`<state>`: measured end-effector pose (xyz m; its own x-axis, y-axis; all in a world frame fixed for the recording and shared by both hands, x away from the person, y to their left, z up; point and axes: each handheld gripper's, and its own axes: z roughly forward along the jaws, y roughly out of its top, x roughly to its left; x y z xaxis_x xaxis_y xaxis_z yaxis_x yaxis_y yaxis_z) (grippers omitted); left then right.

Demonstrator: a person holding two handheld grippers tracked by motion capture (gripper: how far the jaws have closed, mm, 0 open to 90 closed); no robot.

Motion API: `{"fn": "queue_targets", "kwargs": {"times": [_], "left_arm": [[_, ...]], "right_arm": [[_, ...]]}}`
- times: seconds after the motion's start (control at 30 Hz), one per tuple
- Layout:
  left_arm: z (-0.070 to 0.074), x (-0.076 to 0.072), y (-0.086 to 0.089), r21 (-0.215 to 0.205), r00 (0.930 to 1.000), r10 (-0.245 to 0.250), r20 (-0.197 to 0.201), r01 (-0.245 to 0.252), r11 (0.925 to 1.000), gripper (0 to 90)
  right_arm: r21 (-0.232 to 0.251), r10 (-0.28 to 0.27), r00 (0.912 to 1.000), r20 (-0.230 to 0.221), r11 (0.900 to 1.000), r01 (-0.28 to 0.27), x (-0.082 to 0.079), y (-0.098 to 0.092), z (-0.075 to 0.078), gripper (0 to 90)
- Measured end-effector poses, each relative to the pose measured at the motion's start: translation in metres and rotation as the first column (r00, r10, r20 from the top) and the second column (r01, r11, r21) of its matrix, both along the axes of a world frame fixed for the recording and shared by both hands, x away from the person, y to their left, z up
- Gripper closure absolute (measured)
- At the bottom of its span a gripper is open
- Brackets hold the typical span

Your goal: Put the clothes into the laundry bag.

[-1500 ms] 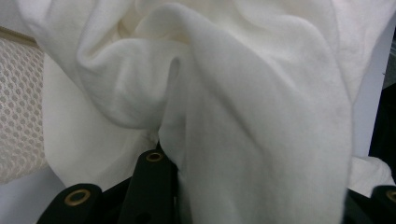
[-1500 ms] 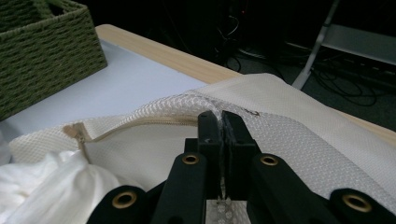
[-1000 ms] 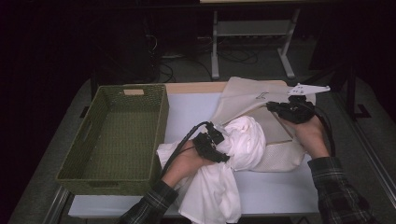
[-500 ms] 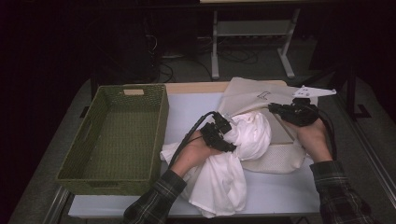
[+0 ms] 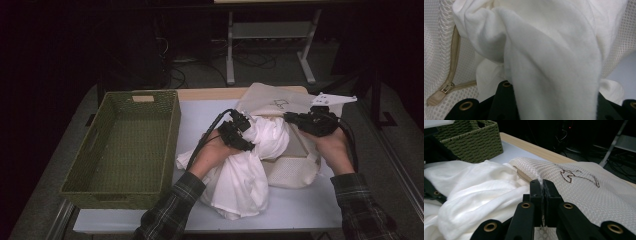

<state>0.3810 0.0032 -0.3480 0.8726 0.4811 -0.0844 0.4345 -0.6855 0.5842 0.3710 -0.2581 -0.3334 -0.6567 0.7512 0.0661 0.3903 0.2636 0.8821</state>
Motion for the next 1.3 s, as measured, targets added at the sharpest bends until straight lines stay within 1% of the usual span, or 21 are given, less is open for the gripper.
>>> {"fn": "queue_targets", "kwargs": {"times": [0.1, 0.23, 0.3, 0.37, 0.4, 0.43, 0.53, 0.6, 0.67, 0.73, 0.77, 0.83, 0.9, 1.07, 1.1, 1.17, 1.3], "left_arm": [[-0.001, 0.004, -0.003, 0.009, 1.0000, 0.002, -0.002, -0.002, 1.0000, 66.4], [-0.001, 0.010, -0.010, 0.002, 0.9999, 0.011, -0.007, -0.011, 0.9999, 66.4], [-0.001, 0.013, -0.015, 0.004, 0.9999, 0.013, -0.006, -0.013, 0.9999, 66.4], [-0.003, 0.017, -0.019, 0.015, 0.9998, 0.020, -0.003, -0.020, 0.9997, 66.4], [-0.003, 0.018, -0.020, 0.011, 0.9996, 0.027, -0.002, -0.027, 0.9996, 66.4], [-0.004, 0.021, -0.021, 0.020, 0.9995, 0.032, 0.000, -0.032, 0.9993, 66.4], [-0.008, 0.031, -0.024, 0.027, 0.9983, 0.059, -0.006, -0.058, 0.9979, 66.3], [-0.011, 0.035, -0.025, 0.020, 0.9974, 0.070, -0.013, -0.070, 0.9973, 66.2], [-0.014, 0.038, -0.028, 0.012, 0.9964, 0.082, -0.022, -0.082, 0.9966, 66.1], [-0.016, 0.040, -0.030, 0.015, 0.9958, 0.089, -0.023, -0.089, 0.9959, 65.9], [-0.019, 0.041, -0.031, 0.010, 0.9951, 0.095, -0.026, -0.095, 0.9954, 65.8], [-0.022, 0.042, -0.033, 0.014, 0.9951, 0.096, -0.024, -0.096, 0.9953, 65.2], [-0.026, 0.043, -0.034, 0.019, 0.9952, 0.095, -0.023, -0.095, 0.9953, 63.9], [-0.032, 0.043, -0.034, 0.013, 0.9960, 0.086, -0.026, -0.086, 0.9962, 59.7], [-0.033, 0.042, -0.033, 0.006, 0.9959, 0.087, -0.023, -0.087, 0.9962, 58.5], [-0.036, 0.042, -0.031, -0.004, 0.9959, 0.084, -0.033, -0.084, 0.9964, 55.8], [-0.040, 0.041, -0.028, -0.026, 0.9961, 0.079, -0.038, -0.080, 0.9964, 46.9]], "right_arm": [[0.002, 0.008, 1.0000, -0.002, 1.000, -0.008, 0.000, 0.002, 0.000, 86.7], [0.005, 0.012, 0.9999, 0.001, 1.000, -0.012, 0.000, 0.002, 0.000, 86.7], [0.014, 0.013, 0.9999, 0.003, 1.000, -0.014, -0.001, 0.001, 0.001, 86.7], [0.016, 0.016, 0.9999, 0.006, 1.000, -0.016, -0.001, 0.000, 0.002, 86.6], [0.020, 0.015, 0.9999, 0.006, 1.000, -0.015, -0.002, 0.000, 0.003, 86.7], [0.021, 0.015, 0.9999, 0.005, 1.000, -0.015, -0.002, 0.000, 0.003, 86.7], [0.021, 0.022, 0.9998, 0.006, 1.000, -0.022, -0.003, 0.000, 0.003, 86.7], [0.019, 0.024, 0.9997, 0.007, 1.000, -0.024, -0.002, 0.000, 0.003, 86.6], [0.017, 0.028, 0.9996, 0.005, 0.999, -0.028, -0.002, 0.001, 0.002, 86.6], [0.014, 0.031, 0.9995, 0.004, 0.999, -0.031, -0.002, 0.002, 0.001, 86.6], [0.012, 0.031, 0.9995, 0.002, 0.999, -0.031, -0.002, 0.002, 0.001, 86.6], [0.009, 0.035, 0.9994, 0.000, 0.999, -0.035, -0.002, 0.003, 0.001, 86.6], [0.007, 0.038, 0.9993, -0.003, 0.999, -0.038, -0.003, 0.003, 0.000, 86.6], [-0.008, 0.046, 0.9989, -0.009, 0.999, -0.046, -0.004, 0.005, -0.002, 86.6], [-0.011, 0.045, 0.9989, -0.011, 0.999, -0.046, -0.005, 0.005, -0.002, 86.6], [-0.015, 0.047, 0.9988, -0.013, 0.999, -0.048, -0.005, 0.004, -0.003, 86.5], [-0.025, 0.048, 0.9986, -0.021, 0.999, -0.048, -0.007, 0.004, -0.005, 86.5]]}}
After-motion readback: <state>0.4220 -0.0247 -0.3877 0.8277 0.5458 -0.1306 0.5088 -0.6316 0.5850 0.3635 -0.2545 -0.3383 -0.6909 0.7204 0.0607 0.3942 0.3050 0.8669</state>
